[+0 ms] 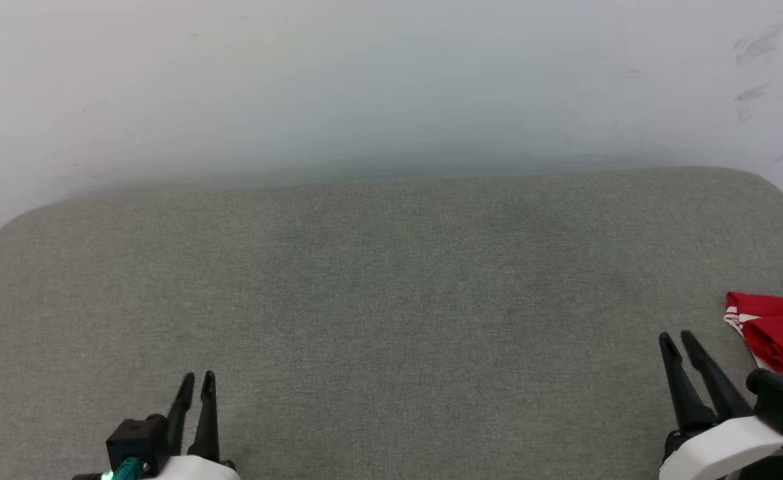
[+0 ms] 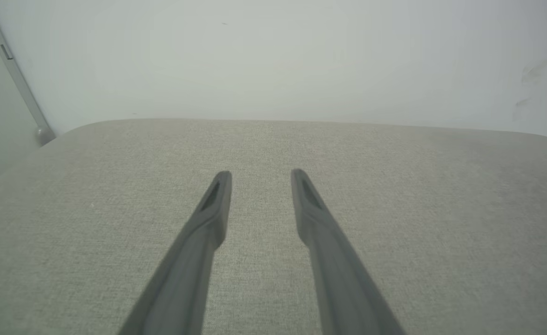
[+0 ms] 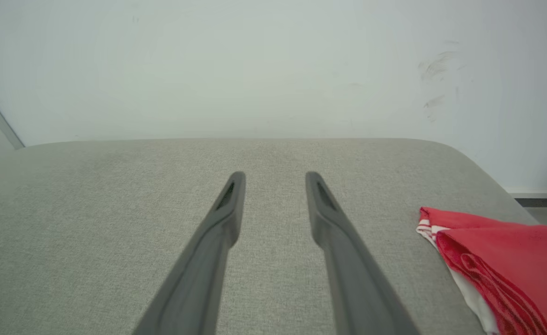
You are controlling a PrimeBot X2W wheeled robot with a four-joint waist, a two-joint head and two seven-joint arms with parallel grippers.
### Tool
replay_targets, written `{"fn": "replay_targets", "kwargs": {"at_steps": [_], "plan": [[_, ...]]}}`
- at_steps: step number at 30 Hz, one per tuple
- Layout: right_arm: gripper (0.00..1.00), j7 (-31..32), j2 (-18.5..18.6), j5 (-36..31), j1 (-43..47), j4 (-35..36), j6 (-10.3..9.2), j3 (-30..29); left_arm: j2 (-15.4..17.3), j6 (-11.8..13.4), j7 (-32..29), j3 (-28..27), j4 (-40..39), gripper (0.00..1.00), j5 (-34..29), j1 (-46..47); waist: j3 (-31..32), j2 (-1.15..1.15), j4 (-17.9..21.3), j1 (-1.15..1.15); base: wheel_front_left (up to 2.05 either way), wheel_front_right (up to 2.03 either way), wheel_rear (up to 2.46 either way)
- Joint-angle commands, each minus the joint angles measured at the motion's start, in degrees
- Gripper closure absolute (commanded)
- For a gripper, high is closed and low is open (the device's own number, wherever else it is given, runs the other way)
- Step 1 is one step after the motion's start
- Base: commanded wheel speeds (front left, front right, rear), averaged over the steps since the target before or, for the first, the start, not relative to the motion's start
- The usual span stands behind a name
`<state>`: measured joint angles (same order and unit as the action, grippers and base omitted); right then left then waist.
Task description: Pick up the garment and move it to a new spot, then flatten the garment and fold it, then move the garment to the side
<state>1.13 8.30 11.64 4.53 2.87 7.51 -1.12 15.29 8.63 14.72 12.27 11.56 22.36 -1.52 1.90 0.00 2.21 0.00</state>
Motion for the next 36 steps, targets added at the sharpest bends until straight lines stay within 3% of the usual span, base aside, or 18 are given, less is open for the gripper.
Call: {"fn": "replay_targets", "kwargs": {"at_steps": [1,36], "plan": [[1.00,0.0,0.0,0.3,0.0,-0.2,0.00,0.0,-0.1,-0.1,-0.1,-0.1,0.1,1.00,0.3,0.0,0.0,0.00,0.0,0.00,0.00,0.00,0.00],[1.00,2.3,-2.3,33.7,-4.8,-7.0,-0.01,-2.3,-5.2,-6.8,-8.9,-7.9,1.1,1.00,29.2,3.5,-0.6,0.00,-0.6,0.00,0.00,0.00,0.00]]}}
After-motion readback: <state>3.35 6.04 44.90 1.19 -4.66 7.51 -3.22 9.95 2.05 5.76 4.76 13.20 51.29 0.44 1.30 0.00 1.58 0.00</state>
